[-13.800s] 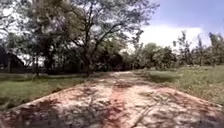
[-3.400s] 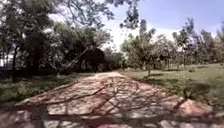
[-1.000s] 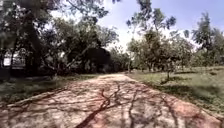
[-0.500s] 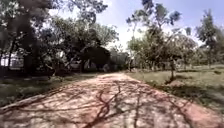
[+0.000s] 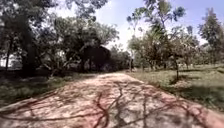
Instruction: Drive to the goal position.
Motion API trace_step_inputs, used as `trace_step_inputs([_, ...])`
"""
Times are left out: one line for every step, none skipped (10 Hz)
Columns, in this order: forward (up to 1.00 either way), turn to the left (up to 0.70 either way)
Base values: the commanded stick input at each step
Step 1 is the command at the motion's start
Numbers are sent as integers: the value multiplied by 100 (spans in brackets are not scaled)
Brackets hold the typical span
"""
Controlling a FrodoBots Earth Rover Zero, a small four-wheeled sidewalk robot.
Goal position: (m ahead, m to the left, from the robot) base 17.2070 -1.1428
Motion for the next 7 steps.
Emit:
trace_step_inputs([70,24])
trace_step_inputs([70,5])
trace_step_inputs([70,0])
trace_step_inputs([70,0])
trace_step_inputs([70,0])
trace_step_inputs([70,0])
trace_step_inputs([70,0])
